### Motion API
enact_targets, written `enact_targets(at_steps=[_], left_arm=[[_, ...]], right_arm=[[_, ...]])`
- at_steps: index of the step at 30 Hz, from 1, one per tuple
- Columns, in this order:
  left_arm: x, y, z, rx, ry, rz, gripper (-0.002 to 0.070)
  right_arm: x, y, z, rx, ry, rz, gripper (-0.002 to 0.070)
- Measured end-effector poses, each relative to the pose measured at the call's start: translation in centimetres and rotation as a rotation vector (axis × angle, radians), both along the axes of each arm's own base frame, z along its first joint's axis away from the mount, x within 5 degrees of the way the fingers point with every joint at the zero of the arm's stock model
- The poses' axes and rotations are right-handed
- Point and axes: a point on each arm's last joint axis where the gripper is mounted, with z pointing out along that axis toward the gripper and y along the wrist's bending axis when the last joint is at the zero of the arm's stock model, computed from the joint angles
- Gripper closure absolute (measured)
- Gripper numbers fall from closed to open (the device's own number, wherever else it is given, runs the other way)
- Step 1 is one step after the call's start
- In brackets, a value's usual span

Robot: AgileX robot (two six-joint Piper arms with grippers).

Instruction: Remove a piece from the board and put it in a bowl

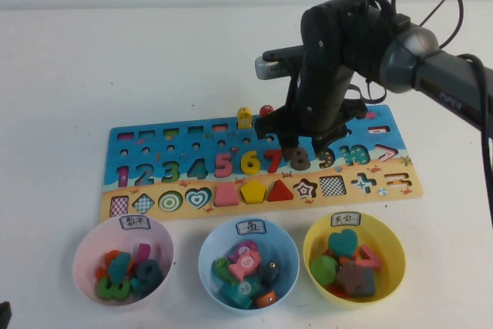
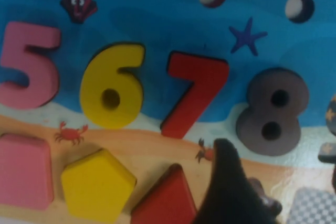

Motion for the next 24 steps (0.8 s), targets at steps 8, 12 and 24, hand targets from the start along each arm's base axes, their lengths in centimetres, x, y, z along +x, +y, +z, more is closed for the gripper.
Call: enact_targets(at_steps=[8,12,24], left_arm=[[0.0,0.0,0.0,0.000,0.000,0.000,0.0673],[0.0,0.0,0.0,0.000,0.000,0.000,0.0673],[0.0,0.0,0.0,0.000,0.000,0.000,0.0673]], right_arm=[[1.4,0.6,-1.7,-0.037,-0.001,0.004,0.0299],[1.5,0.7,-2.3,-0.046,0.012,0.005,0.0299],[1.8,0.8,-3.0,-0.050,0.008,0.006,0.0317]])
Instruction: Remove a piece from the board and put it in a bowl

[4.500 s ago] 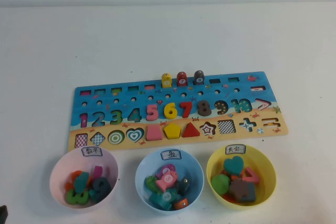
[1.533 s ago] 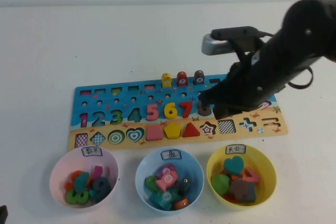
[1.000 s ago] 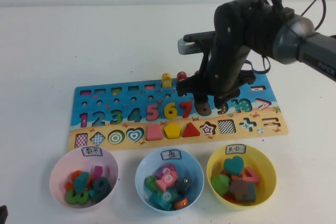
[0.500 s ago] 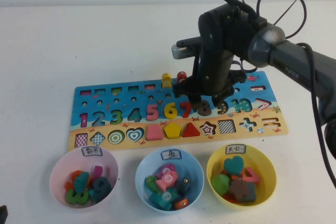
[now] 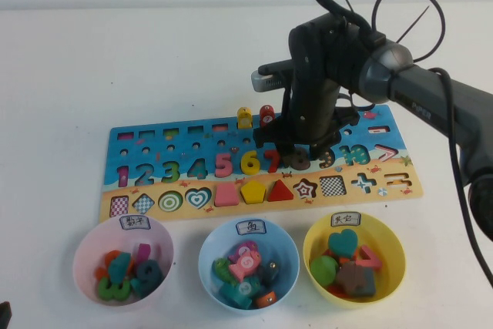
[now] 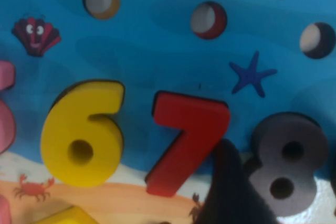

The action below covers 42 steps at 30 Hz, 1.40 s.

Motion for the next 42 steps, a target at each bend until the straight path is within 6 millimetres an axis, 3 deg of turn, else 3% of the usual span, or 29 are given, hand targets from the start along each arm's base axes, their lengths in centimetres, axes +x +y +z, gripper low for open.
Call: enact_targets(at_steps=[9,16,25,37,42], left_arm=[[0.0,0.0,0.0,0.000,0.000,0.000,0.0673],[0.0,0.0,0.0,0.000,0.000,0.000,0.0673],[0.0,0.0,0.0,0.000,0.000,0.000,0.0674],[0.0,0.0,0.0,0.000,0.000,0.000,0.0674],[0.0,0.0,0.0,0.000,0.000,0.000,0.0674]], right_arm=[[0.1,0.0,-0.2,-0.002,-0.003,0.001,0.0327],[0.1,0.0,-0.2,-0.002,-0.008,0.001,0.0450],[0.0,-0.2,0.4,-0.013,-0.011,-0.001,0.0450],[-2.6,-1.6,10.0,0.030,-0.184,0.016,0.0451],[-6.3,-0.5,11.1,0.064,-0.221,0.091,0.0451]])
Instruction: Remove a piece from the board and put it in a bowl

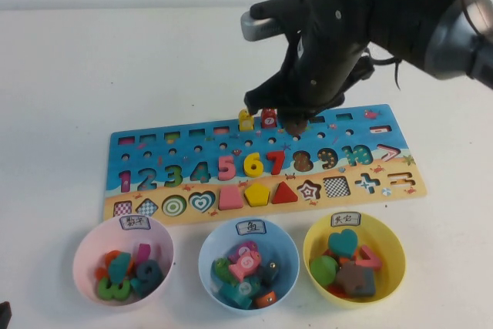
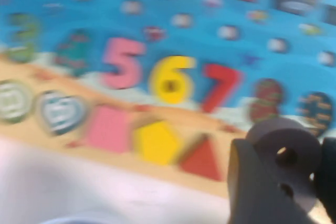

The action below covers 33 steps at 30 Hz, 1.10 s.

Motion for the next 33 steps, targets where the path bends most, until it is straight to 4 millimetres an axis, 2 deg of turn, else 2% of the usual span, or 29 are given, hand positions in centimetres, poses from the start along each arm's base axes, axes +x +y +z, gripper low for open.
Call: enact_targets(at_steps=[3,8,12,18,23,33], left_arm=[[0.0,0.0,0.0,0.000,0.000,0.000,0.0674],[0.0,0.0,0.0,0.000,0.000,0.000,0.0674],[0.0,0.0,0.0,0.000,0.000,0.000,0.0674],[0.0,0.0,0.0,0.000,0.000,0.000,0.0674],[0.0,0.0,0.0,0.000,0.000,0.000,0.0674],[0.0,0.0,0.0,0.000,0.000,0.000,0.0674]], right_arm=[[-2.5,1.6,-0.3,0.063,-0.047,0.073,0.0451],[-6.9,5.8,-2.1,0.157,-0.050,0.205,0.0451],[-10.3,9.0,-2.5,0.196,-0.028,0.299,0.0451],[-13.3,11.9,-4.5,0.182,0.027,0.381,0.0451],[-14.3,13.9,-6.1,0.185,0.065,0.407,0.0451],[-13.0,16.8,-8.2,0.141,0.098,0.416,0.0451]])
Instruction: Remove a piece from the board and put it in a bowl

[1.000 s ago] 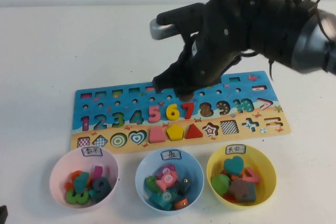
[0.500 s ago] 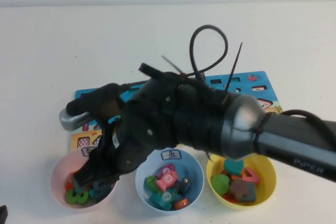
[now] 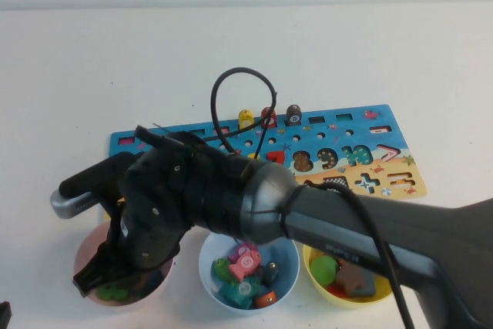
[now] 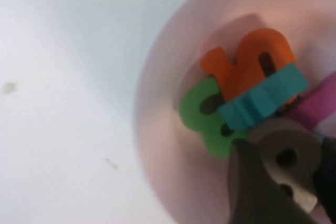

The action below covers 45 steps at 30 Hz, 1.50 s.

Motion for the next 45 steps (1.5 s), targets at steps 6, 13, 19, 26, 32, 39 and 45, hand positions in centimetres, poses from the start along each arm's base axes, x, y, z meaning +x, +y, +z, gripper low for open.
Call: enact_targets(at_steps=[6,13,19,26,32,39,45], left_arm=[[0.0,0.0,0.0,0.000,0.000,0.000,0.0674],[0.0,0.0,0.0,0.000,0.000,0.000,0.0674],[0.0,0.0,0.0,0.000,0.000,0.000,0.0674],[0.0,0.0,0.0,0.000,0.000,0.000,0.0674],[0.0,0.0,0.0,0.000,0.000,0.000,0.0674],[0.0,0.0,0.0,0.000,0.000,0.000,0.0674],[0.0,0.0,0.0,0.000,0.000,0.000,0.0674]], right_arm=[[0.3,0.3,-0.7,-0.031,-0.004,0.005,0.0440],[0.3,0.4,-0.4,-0.031,-0.003,0.004,0.0328],[0.2,0.1,1.7,-0.016,-0.007,-0.002,0.0316],[-2.0,-5.1,7.1,-0.017,-0.082,0.005,0.0535],[-5.4,-12.3,11.4,0.018,-0.152,0.011,0.0676],[-8.6,-19.7,13.3,0.017,-0.260,0.018,0.0689],[-10.9,-24.4,12.1,-0.072,-0.227,0.012,0.0691]])
